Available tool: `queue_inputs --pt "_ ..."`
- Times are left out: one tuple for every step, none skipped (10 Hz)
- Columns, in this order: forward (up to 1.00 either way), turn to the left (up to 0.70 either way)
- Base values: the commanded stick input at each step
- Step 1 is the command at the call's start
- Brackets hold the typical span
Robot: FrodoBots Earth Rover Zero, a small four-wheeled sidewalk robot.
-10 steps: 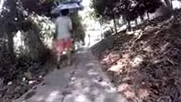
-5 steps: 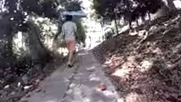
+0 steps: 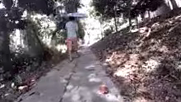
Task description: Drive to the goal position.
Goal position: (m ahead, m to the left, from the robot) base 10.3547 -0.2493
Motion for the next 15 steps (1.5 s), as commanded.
queue_inputs --pt "0.50 0.00" --pt "0.50 0.00" --pt "0.50 0.00" --pt "0.50 0.00" --pt "0.50 0.00" --pt "0.50 0.00" --pt "0.50 0.00" --pt "0.50 0.00" --pt "0.50 0.00" --pt "0.50 0.00" --pt "0.50 0.00" --pt "0.50 0.00" --pt "0.50 0.00" --pt "0.50 0.00" --pt "0.50 0.00"
